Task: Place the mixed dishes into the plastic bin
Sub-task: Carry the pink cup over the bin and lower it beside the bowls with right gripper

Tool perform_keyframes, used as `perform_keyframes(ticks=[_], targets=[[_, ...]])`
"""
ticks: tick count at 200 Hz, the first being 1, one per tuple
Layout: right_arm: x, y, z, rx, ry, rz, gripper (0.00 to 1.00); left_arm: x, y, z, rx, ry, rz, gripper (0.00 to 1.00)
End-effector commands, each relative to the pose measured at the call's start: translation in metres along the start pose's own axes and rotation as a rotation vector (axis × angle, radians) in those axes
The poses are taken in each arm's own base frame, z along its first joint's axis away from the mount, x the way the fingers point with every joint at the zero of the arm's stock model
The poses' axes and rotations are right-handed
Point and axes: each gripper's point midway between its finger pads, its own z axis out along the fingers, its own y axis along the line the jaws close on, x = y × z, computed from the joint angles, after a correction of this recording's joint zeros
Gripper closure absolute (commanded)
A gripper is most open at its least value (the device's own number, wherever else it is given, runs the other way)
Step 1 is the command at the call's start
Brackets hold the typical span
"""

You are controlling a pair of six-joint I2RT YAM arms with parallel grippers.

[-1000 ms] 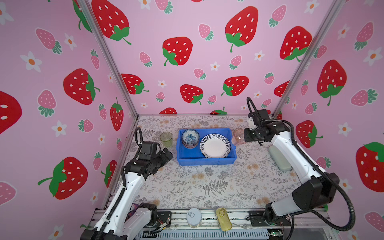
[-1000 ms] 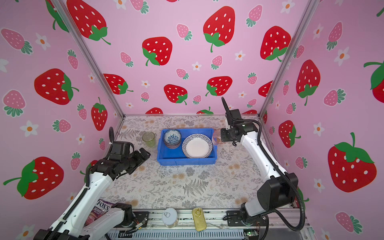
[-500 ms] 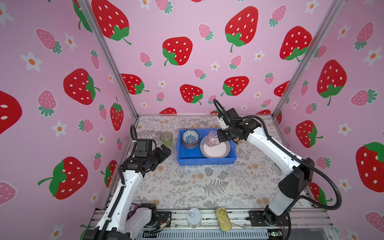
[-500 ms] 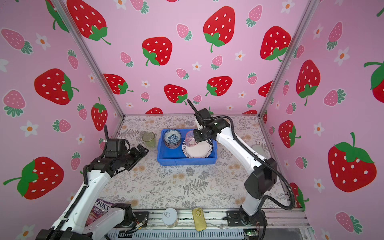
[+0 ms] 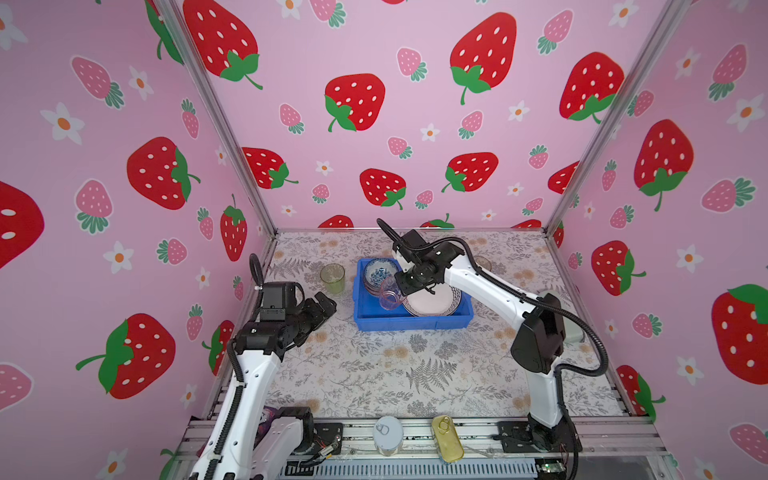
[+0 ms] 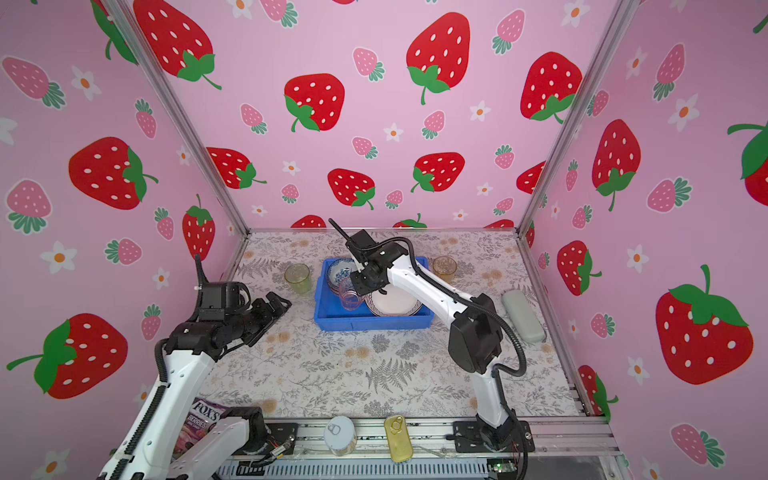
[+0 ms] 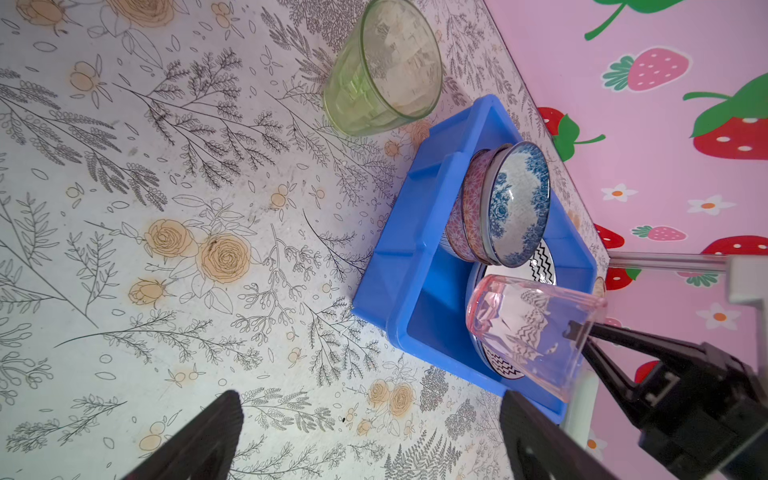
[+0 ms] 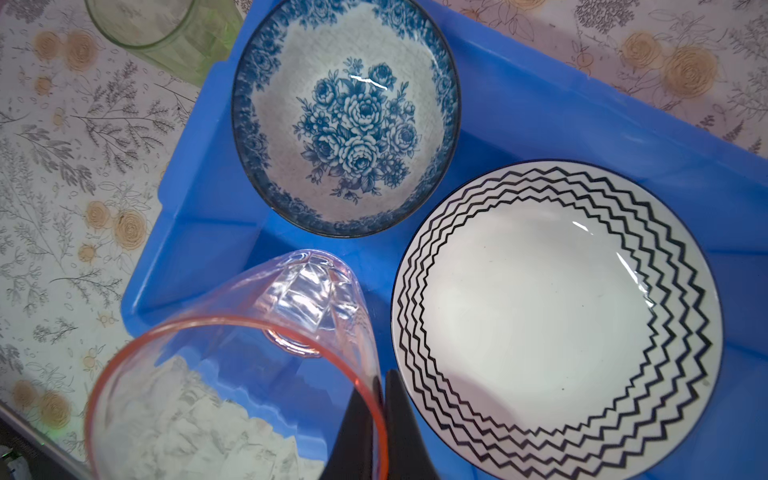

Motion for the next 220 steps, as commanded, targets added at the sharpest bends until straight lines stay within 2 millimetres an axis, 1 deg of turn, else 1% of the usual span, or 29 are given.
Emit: perform_keyframes(ticks=[1, 52, 97, 116, 181, 220], targets=[[-0.012, 0.006, 0.0, -0.022, -0.028, 0.0, 0.99, 0.005, 0.001, -0.004, 0.002, 0.019, 0.001, 0.01], [-0.005, 0.011, 0.022, -0.028, 0.015, -0.016, 0.99, 0.009, 0.006, -0.002, -0.006, 0.028, -0.01, 0.01], [0.006, 0.01, 0.039, -0.017, 0.056, -0.025, 0.99, 0.011, 0.009, -0.001, -0.012, 0.029, -0.014, 0.01], [0.007, 0.01, 0.044, -0.014, 0.062, -0.024, 0.99, 0.011, 0.01, 0.0, -0.014, 0.031, -0.016, 0.01], [0.016, 0.02, 0.06, -0.034, 0.086, -0.027, 0.98, 0.012, 0.009, 0.003, -0.011, 0.042, -0.018, 0.01], [0.019, 0.019, 0.068, -0.025, 0.096, -0.026, 0.96, 0.013, 0.01, 0.004, -0.011, 0.046, -0.017, 0.01]])
